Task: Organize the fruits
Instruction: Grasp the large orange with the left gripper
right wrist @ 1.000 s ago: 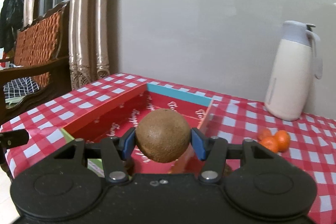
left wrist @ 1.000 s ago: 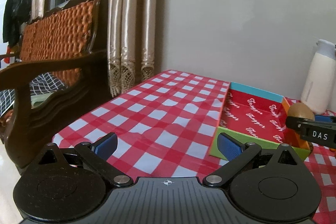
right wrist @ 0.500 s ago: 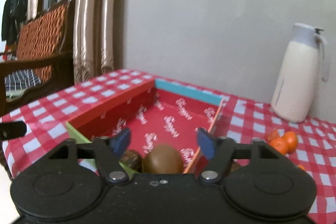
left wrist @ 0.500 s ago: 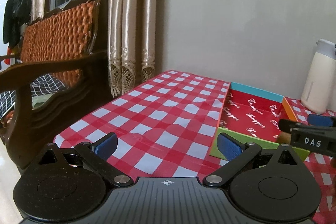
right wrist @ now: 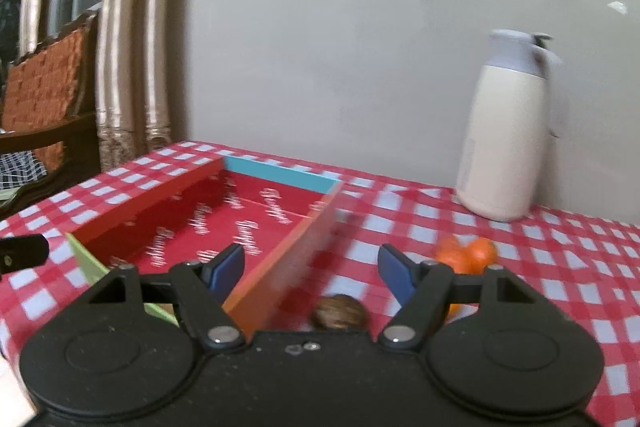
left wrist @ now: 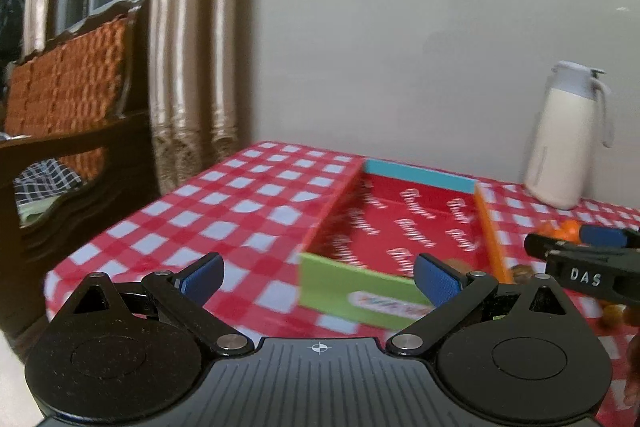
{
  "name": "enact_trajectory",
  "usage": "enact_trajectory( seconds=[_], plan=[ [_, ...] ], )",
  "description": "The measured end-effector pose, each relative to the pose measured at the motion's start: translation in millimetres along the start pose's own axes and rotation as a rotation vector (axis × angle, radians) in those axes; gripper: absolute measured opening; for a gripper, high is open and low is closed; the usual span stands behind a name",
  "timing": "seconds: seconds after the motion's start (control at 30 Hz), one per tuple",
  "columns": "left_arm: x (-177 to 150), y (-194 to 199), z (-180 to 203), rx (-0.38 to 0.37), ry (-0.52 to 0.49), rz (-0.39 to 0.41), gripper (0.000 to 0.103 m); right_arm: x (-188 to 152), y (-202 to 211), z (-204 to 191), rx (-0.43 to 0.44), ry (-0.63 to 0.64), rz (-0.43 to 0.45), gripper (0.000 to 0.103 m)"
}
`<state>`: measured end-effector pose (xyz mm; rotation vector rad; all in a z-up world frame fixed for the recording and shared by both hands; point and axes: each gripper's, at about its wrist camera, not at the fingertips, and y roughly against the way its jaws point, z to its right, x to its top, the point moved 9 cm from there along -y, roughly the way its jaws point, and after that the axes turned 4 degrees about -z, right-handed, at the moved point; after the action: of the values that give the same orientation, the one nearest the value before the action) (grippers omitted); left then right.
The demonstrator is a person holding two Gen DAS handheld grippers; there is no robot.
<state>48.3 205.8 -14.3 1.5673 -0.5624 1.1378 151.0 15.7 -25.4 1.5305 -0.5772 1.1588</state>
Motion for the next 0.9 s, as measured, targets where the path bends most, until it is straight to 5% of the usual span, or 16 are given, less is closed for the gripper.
enact_trajectory(
  seconds=[0.53, 0.8, 0.9],
  plan=[
    [-13, 1, 156, -0.197, -0.135, -0.008, 0.100, -30, 44, 148, -0.210, -0.129, 0.000, 0.072],
    [-34, -1, 229, -0.294, -0.190, -0.051, 0.086, -53, 62, 204, -0.287, -0.188, -0.019, 0.072],
    [-43, -3, 251, -0.318, -0.212, -0.081, 0.071, -60, 67, 220, -0.305, -0.206, -0.025, 0.072]
  ],
)
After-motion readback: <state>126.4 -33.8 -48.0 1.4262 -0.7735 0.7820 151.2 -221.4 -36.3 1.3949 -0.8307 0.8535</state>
